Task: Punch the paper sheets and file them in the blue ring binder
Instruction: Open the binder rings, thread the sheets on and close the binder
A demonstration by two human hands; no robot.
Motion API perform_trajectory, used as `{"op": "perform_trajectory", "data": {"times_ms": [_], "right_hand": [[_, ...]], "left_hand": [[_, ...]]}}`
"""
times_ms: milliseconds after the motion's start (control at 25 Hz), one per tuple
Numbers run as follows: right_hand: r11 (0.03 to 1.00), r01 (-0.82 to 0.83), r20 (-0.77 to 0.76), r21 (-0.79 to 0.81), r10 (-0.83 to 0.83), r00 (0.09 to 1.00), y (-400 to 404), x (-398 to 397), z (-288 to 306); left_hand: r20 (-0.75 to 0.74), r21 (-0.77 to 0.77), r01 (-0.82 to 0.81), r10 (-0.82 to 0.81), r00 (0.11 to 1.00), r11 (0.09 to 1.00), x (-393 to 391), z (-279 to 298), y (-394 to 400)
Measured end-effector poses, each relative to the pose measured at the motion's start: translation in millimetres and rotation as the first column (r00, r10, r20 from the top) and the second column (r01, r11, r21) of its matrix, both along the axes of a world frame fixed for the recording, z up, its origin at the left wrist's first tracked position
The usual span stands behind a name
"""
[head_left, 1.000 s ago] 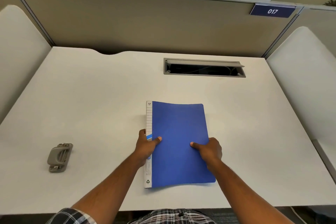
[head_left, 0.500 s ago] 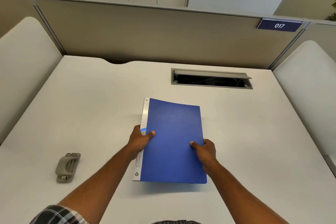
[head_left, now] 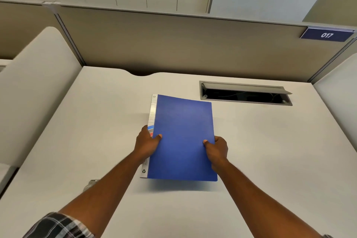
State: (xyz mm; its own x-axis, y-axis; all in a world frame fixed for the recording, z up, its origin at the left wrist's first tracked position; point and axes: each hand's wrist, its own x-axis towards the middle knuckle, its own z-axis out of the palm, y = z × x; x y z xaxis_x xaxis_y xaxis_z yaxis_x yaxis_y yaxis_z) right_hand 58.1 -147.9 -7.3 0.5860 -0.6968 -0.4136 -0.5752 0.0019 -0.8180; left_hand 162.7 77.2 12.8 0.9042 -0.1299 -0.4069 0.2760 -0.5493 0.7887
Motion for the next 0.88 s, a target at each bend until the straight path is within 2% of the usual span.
{"op": "perform_trajectory", "data": {"times_ms": [120, 400, 880], "right_hand": [[0.999, -0.027, 0.007, 0.029, 0.027, 1.000, 15, 37, 4], [1.000, -0.003, -0.043, 0.015, 0.004, 0.999, 40, 129, 2], [0.967, -0.182, -0.168, -0.178, 0.153, 0.974, 54, 230, -19]], "left_hand": [[0.067, 0.041, -0.032, 0.029, 0.997, 0.999, 36, 3, 19], [0.103, 0.064, -0.085, 0.078, 0.992, 0.994, 122, -8, 45], [0.147, 0.114, -0.153, 0.135, 0.980, 0.982, 214, -35, 58]]}}
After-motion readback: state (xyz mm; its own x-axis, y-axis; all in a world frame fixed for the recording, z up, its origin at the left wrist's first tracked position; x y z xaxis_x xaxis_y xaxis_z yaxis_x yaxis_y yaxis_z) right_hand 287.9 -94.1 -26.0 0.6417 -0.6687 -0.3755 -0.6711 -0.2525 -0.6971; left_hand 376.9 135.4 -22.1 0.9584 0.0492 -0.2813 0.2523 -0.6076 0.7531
